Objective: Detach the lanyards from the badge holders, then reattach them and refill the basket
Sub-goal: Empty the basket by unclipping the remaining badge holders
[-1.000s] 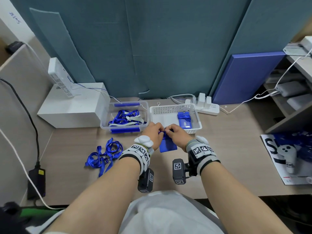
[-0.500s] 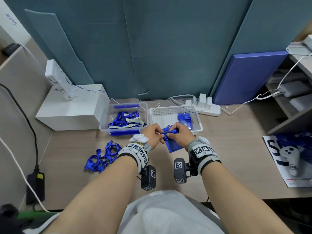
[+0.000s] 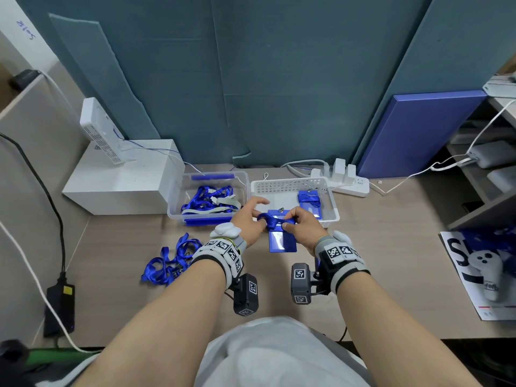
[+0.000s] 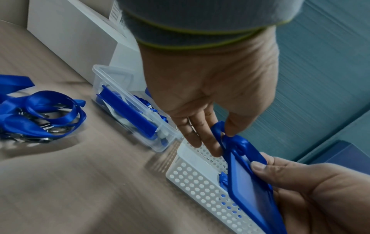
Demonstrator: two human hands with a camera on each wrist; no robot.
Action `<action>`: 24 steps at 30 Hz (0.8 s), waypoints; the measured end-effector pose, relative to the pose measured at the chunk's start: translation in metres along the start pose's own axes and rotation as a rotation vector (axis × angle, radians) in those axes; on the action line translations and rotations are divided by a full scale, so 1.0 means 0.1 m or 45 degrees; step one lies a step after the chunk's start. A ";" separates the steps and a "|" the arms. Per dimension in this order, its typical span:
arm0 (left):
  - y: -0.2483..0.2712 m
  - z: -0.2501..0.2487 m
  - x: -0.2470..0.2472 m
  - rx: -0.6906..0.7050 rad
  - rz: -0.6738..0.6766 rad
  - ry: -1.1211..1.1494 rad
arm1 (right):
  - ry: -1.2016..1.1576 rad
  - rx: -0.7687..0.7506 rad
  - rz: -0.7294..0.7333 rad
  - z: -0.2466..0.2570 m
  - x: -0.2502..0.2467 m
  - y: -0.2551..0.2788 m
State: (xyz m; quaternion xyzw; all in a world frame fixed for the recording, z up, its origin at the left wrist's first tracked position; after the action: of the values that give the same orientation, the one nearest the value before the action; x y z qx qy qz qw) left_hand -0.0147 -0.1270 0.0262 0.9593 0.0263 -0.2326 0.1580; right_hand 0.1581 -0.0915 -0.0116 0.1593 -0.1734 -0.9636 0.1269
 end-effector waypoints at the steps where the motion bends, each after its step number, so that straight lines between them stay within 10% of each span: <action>1: 0.01 -0.01 0.00 0.013 0.008 -0.011 | 0.018 -0.003 -0.004 0.00 -0.01 0.00; 24: 0.01 0.04 0.05 -0.232 -0.181 0.364 | -0.016 -0.078 0.010 0.07 0.00 0.05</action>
State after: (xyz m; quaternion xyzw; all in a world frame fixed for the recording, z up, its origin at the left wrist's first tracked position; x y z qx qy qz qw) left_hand -0.0117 -0.1291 0.0203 0.9600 0.1373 -0.1011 0.2219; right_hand 0.1569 -0.0942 -0.0031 0.1486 -0.1453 -0.9689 0.1345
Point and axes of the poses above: each hand's wrist, its own y-axis away from the middle knuckle, its own x-axis out of the palm, z = x × y, the point moved 4 cm from there along -y, towards the middle knuckle, and after that the axes turned 1 degree about -x, right-handed, at the moved point
